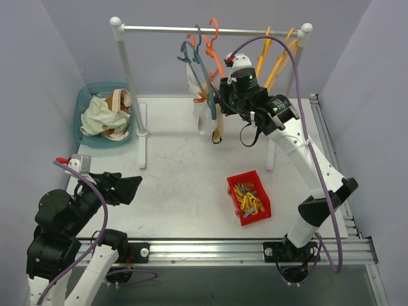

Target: Remove the underwear clipped to the hanger

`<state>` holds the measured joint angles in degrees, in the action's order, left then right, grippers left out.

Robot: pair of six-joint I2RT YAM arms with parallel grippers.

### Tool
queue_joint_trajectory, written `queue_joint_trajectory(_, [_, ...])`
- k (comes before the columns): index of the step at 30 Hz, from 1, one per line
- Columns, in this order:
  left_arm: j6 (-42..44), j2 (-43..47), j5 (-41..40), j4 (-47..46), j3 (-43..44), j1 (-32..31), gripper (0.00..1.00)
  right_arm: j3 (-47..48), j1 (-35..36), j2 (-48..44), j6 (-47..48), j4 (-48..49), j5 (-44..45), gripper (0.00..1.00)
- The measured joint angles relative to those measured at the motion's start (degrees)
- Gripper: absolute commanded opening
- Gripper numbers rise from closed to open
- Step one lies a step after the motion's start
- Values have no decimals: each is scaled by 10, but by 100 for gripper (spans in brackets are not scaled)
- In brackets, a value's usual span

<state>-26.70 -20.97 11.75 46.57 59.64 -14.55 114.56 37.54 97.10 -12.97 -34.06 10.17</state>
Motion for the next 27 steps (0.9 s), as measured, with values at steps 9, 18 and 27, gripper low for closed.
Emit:
queue_joint_trajectory(9, [0,0,0,0,0,0,93,-26,0,-50,5,31,4,0])
queue_joint_trajectory(18, [0,0,-6,0,0,0,93,-154,4,-85,7,127,25,0])
queue_joint_trajectory(27, [-1,0,-6,-1,0,0,93,-183,9,-130,9,195,47,0])
